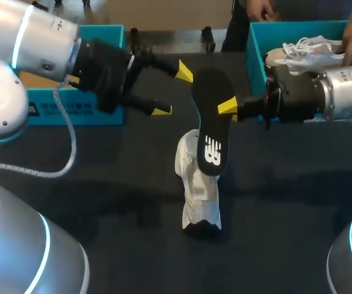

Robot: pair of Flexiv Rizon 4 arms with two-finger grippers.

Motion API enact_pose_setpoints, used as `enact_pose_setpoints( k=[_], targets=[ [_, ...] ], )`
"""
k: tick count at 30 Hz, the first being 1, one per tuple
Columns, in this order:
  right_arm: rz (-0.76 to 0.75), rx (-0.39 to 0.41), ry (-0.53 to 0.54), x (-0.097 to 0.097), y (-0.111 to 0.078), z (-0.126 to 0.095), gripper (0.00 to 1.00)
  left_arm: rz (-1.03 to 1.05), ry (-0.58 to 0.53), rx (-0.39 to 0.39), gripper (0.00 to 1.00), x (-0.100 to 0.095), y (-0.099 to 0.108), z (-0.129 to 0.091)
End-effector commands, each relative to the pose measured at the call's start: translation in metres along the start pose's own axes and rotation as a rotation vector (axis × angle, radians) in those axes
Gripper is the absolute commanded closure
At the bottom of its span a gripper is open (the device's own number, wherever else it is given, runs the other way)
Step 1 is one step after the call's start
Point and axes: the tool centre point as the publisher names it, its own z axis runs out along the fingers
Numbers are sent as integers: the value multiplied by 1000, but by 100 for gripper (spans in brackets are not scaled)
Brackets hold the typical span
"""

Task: Take the shoe out of the shoebox, open the shoe tongue, remove and reinsert the insole, then place the shoe into the shoebox

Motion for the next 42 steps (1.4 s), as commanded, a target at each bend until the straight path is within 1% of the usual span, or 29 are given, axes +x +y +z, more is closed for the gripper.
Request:
enact_pose_setpoints(
  k=[1, 6, 8, 22, 23, 24, 28, 30, 35, 42],
  targets=[
    [6, -6, 4, 3, 0, 2, 100, 14, -108, -24, 0, 15, 0, 12],
    [7, -12, 10, 6, -1, 4, 100, 33, -189, -47, 0, 11, 2, 20],
    [8, -14, 11, 5, -1, 4, 100, 38, -191, -68, 0, 9, 5, 23],
    [29, -33, 20, 5, -9, 2, 100, 38, -191, -68, 0, 9, 5, 23],
    [28, -33, 21, 6, -9, 2, 100, 58, -207, -75, 0, 10, 5, 24],
    [28, -34, 22, 7, -10, 2, 100, 12, -242, -81, 0, 10, 5, 25],
    [25, -43, 23, 9, -13, 1, 100, 11, -321, -86, 0, 10, 8, 27],
    [25, -45, 23, 10, -14, 1, 100, 17, -358, -104, 0, 11, 11, 29],
    [27, -47, 25, 11, -16, 4, 100, 19, -381, -127, 0, 17, 16, 34],
    [23, -42, 28, 15, -17, 10, 100, 32, -396, -136, 0, 22, 22, 42]
  ],
)
